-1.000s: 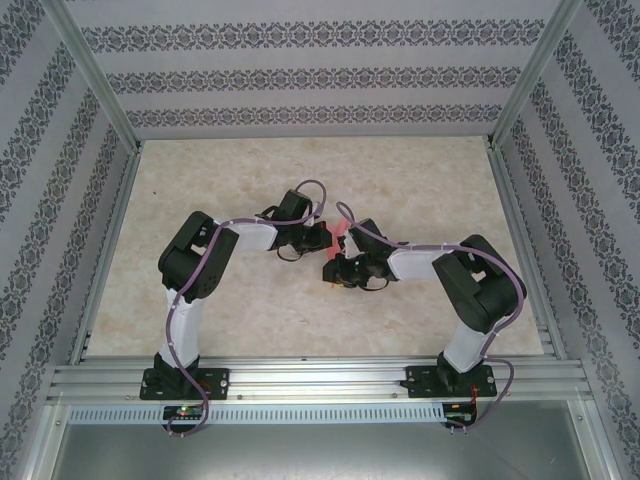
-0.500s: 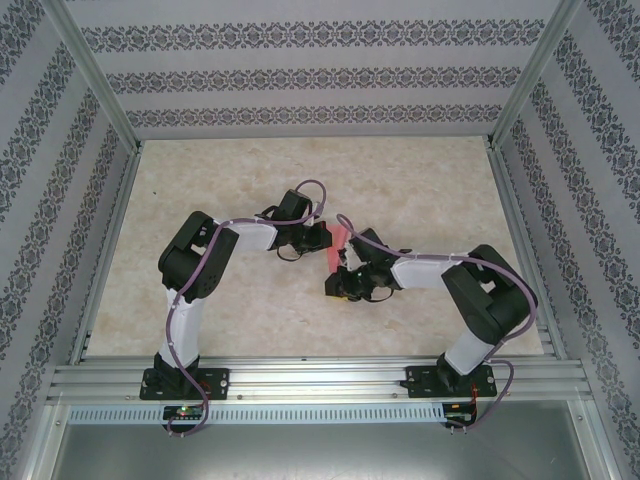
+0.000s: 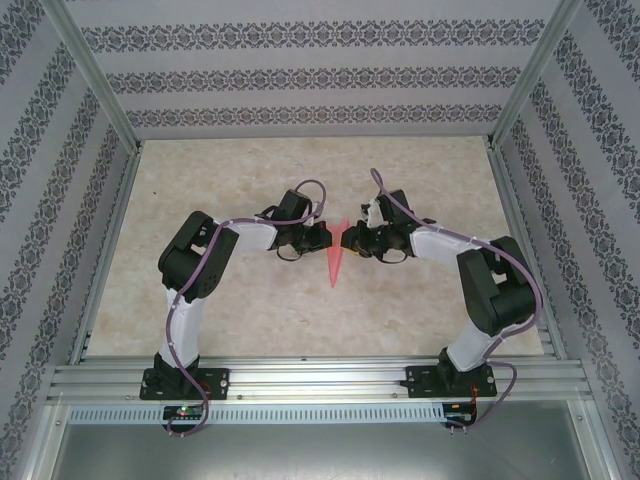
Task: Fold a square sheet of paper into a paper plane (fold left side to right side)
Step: Fold the wing for the fifth time at the center of the table.
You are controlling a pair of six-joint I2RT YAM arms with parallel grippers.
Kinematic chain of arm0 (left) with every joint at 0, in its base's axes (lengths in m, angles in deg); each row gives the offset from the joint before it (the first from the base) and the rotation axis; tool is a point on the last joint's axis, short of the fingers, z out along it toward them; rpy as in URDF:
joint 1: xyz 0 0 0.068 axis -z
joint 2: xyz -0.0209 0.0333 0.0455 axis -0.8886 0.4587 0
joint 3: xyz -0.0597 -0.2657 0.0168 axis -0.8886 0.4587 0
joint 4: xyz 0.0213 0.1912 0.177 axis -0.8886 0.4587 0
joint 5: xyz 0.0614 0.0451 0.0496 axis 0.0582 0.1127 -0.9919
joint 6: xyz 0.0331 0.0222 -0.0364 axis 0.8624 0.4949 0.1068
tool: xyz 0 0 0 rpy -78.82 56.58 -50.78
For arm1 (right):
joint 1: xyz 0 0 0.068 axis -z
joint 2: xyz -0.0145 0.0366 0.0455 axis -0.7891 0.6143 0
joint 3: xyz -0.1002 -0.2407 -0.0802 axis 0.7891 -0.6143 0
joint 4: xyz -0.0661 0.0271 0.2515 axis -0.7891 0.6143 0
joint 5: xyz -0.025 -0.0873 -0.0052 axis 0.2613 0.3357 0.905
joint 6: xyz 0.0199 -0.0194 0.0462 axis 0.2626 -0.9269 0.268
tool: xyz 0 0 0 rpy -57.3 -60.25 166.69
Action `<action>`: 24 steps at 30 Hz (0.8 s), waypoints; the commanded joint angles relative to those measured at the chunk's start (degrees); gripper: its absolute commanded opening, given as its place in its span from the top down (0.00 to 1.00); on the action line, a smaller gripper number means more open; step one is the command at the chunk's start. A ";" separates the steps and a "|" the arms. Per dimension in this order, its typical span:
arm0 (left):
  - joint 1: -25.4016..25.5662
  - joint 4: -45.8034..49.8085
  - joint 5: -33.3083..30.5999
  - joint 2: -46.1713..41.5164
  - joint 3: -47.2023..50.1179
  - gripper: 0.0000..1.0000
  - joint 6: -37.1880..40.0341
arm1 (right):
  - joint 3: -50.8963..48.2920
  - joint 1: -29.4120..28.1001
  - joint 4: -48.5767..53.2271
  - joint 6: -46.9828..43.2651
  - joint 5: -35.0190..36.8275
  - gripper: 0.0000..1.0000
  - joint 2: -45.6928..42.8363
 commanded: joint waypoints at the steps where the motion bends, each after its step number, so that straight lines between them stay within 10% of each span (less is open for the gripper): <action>1: -0.88 1.12 -3.47 3.15 0.76 0.97 0.79 | 4.01 0.00 -1.23 1.48 2.88 0.82 4.48; 24: -0.87 1.30 -3.56 3.52 0.76 0.97 1.03 | 10.33 0.00 4.39 -1.92 6.68 0.82 15.15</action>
